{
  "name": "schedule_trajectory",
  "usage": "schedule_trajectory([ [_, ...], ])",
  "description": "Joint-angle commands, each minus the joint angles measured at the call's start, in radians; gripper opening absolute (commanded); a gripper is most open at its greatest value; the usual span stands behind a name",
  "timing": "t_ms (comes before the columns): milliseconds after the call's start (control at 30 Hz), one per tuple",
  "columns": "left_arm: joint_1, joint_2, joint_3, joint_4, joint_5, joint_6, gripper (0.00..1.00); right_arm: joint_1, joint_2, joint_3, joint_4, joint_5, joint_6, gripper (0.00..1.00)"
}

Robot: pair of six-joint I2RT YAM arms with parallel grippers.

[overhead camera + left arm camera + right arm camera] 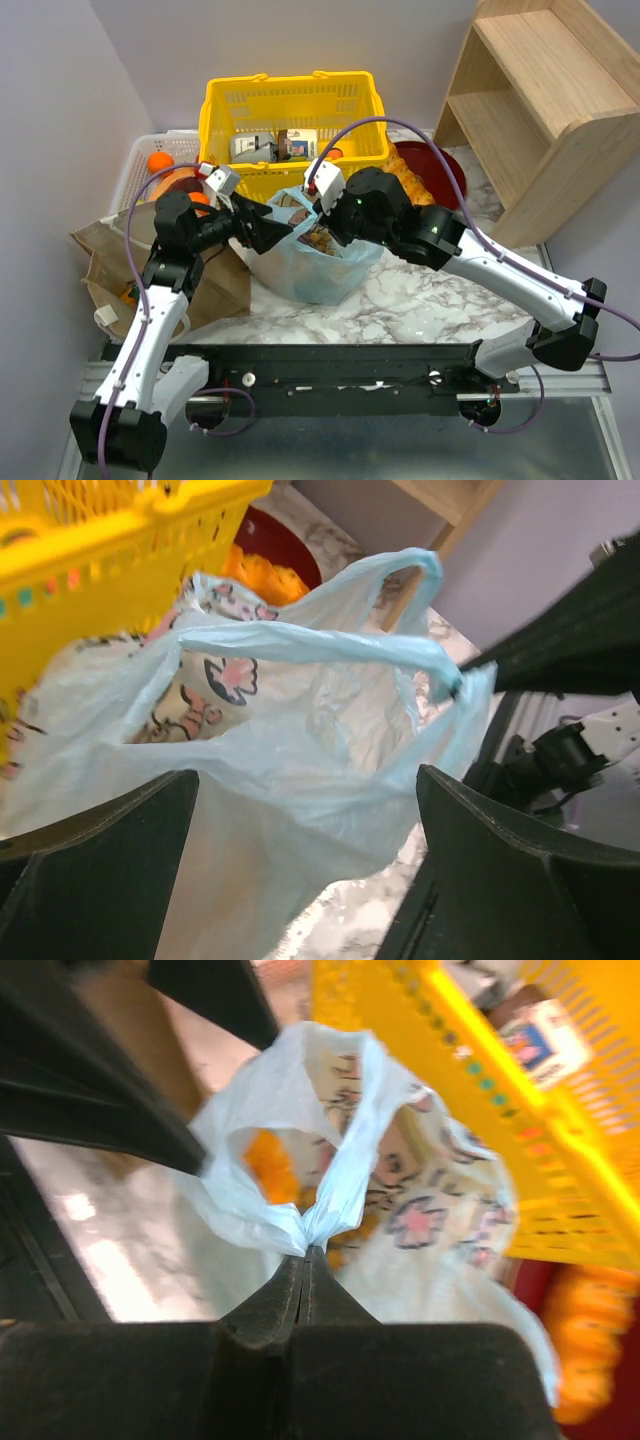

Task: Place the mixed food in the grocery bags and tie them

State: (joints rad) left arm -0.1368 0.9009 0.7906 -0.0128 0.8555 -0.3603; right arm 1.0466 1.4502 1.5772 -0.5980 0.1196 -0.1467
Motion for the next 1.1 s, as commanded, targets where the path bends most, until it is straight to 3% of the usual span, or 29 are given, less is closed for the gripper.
schedule_trajectory([
  [0, 0.006, -0.082, 0.078, -0.025, -0.042, 0.158, 0.99, 0.006, -0.001, -0.003, -0.062, 0.227, -0.195, 0.01],
  [133, -0.004, -0.126, 0.107, -0.024, -0.064, 0.247, 0.99, 0.007, -0.020, -0.035, 0.033, 0.302, -0.319, 0.01],
  [267, -0.049, -0.149, 0.102, 0.063, -0.032, 0.307, 0.99, 0.006, -0.065, -0.074, 0.130, 0.255, -0.410, 0.01],
  [533, -0.158, 0.007, 0.217, 0.016, -0.013, 0.420, 0.99, 0.007, -0.111, -0.092, 0.244, 0.128, -0.545, 0.01],
  [733, -0.193, 0.095, 0.211, 0.102, 0.011, 0.382, 0.99, 0.007, -0.113, -0.086, 0.250, 0.078, -0.571, 0.01],
  [900, -0.202, 0.162, 0.180, 0.252, 0.108, 0.249, 0.99, 0.004, -0.113, -0.092, 0.251, 0.074, -0.574, 0.01],
  [1067, -0.218, 0.216, 0.157, 0.278, 0.105, 0.236, 0.99, 0.004, -0.114, -0.103, 0.253, 0.057, -0.574, 0.01],
])
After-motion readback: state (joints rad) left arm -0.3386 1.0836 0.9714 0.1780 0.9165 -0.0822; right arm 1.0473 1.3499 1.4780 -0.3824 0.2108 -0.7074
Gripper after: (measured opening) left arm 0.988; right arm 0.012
